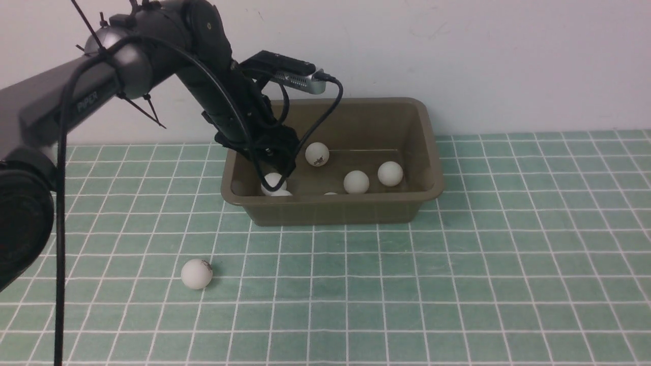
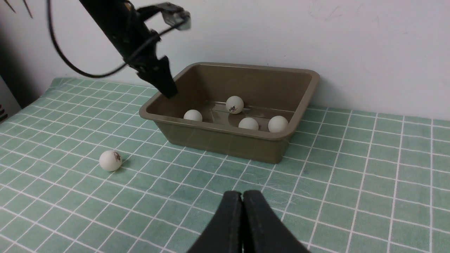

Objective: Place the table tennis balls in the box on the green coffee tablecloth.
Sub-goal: 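Drop the ball into the bin, then reach for and grasp a ping pong ball on the table beside the basket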

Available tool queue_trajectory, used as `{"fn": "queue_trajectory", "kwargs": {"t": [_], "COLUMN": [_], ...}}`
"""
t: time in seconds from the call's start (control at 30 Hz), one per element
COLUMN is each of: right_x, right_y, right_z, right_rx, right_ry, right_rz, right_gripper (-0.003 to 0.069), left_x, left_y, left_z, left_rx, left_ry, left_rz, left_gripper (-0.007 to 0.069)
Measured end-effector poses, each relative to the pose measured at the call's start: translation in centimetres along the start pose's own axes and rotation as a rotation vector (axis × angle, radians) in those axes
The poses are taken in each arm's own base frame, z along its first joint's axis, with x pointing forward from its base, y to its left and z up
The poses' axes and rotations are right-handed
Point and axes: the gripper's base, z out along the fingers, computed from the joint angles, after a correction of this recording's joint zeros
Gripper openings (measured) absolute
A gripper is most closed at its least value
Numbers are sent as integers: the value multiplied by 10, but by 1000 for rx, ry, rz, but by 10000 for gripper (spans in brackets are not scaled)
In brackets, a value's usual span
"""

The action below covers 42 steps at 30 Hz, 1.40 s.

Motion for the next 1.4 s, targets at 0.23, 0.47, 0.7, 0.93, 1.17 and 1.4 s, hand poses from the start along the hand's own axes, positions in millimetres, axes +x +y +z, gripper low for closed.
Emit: {"fn": "queue_trajectory", "kwargs": {"t": [0.23, 0.47, 0.7, 0.93, 1.17, 1.4], "right_x": [0, 3, 3, 5, 5, 5], "right_y": [0, 1, 1, 1, 3, 4], "right_z": [0, 0, 0, 0, 0, 0], "right_rx": [0, -7, -11, -17, -36, -50], "right_ry": [1, 29, 37, 51, 60, 57], "right_rz": [0, -20, -46, -45, -34, -24], "right_gripper": [-15, -15, -15, -15, -15, -15], "left_x": [13, 59, 112, 118, 115, 116], "left_y": [-2, -3, -1, 4, 10, 15], "left_z": [-86, -120, -53, -30, -11, 9], "left_rx": [-124, -146, -107, -137, -149, -141], "left_ry": [-50, -31, 144, 82, 54, 90], "left_rz": [-44, -144, -189, -187, -189, -192], "left_gripper": [482, 482, 482, 482, 482, 482]}}
